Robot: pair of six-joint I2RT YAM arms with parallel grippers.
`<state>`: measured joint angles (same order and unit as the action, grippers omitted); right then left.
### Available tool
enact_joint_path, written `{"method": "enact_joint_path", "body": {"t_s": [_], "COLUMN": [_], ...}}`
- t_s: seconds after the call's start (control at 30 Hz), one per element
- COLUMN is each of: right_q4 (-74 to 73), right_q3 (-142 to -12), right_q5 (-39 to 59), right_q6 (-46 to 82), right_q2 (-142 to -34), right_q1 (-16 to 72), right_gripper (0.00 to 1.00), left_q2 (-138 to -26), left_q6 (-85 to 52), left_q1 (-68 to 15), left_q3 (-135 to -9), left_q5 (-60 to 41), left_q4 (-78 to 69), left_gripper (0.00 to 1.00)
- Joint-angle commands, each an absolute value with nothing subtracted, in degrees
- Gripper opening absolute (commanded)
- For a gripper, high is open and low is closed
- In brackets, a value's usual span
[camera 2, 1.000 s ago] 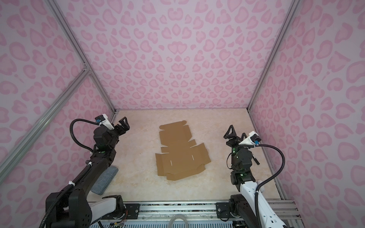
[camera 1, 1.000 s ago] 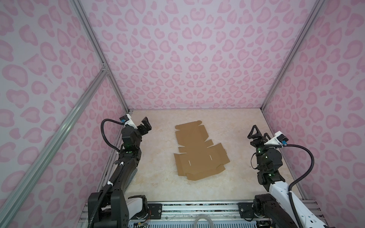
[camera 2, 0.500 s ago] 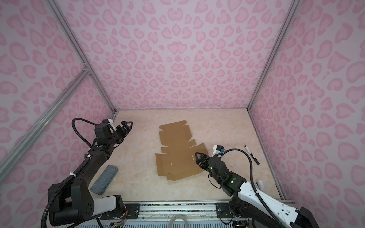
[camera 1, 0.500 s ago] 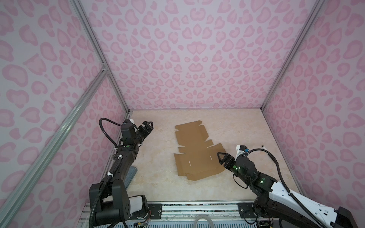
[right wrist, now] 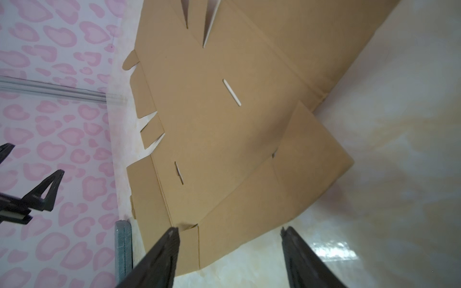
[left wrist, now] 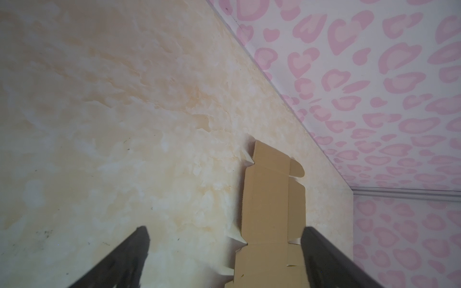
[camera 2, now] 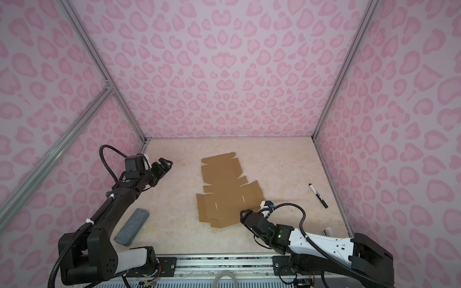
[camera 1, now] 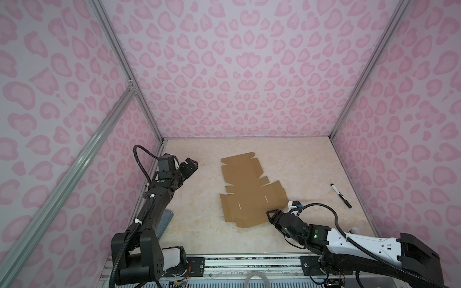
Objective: Fold the paper box
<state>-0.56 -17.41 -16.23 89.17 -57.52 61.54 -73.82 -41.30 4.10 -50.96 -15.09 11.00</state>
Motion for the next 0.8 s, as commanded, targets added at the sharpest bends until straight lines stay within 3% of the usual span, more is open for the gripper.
{"method": "enact_joint_path", "body": {"t_s": [0.0, 0.37, 0.77], "right_q4": [-5.17, -2.28, -6.85], "right_q3": [-17.8, -20.3, -20.3], "right_q5": [-14.89, -12.86, -9.77], "right_q6": [92.7, 94.6, 96.47], "right_q2": [-60.18, -65.26, -72.15], "right_q1": [61.7, 61.35, 60.14], "right_gripper": [0.64, 0.51, 0.44], "left_q2": [-72.99, -73.08, -73.56], "left_q6": [-39.67, -39.37, -39.0], "left_q1": [4.01, 3.83, 3.8], "left_q3": [-51.84, -52.29, -52.71], "left_q5": [-13.58, -13.69, -13.72], "left_q4": [12.79, 13.45, 13.97], "left_gripper": [0.98, 0.98, 0.98]}}
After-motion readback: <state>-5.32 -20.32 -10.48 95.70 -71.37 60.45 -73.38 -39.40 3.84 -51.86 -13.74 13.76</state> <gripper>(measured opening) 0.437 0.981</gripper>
